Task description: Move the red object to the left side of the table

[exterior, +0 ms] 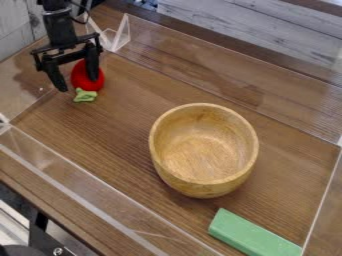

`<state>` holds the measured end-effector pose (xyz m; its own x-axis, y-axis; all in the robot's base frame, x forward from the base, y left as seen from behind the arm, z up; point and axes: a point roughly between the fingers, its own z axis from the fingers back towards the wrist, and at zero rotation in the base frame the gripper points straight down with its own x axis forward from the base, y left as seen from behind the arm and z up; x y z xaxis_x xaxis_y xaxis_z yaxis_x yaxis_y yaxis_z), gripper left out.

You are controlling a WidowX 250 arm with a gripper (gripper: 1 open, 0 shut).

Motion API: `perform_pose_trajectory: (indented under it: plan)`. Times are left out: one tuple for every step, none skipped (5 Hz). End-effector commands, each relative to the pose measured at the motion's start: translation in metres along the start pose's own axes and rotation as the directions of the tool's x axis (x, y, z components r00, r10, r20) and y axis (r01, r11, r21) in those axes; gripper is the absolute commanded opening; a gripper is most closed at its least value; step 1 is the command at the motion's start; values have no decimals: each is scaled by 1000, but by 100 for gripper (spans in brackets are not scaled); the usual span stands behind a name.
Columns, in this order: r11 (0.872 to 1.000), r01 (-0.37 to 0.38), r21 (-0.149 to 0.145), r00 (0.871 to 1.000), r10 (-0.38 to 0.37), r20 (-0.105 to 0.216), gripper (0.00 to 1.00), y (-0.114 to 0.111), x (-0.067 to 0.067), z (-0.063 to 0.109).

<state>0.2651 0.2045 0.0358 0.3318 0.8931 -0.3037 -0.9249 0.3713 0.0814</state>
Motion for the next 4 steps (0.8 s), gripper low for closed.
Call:
perform_pose_trajectory:
  plan:
    - [999,34,-36,998,-32,50,100,-5,-10,33]
    - [997,58,-43,997,-56,49,100,-9,-18,44]
    - [995,80,-51,996,-78,46,100,-13,-27,55]
    - [993,106,-59,994,-103,46,100,-17,-37,65]
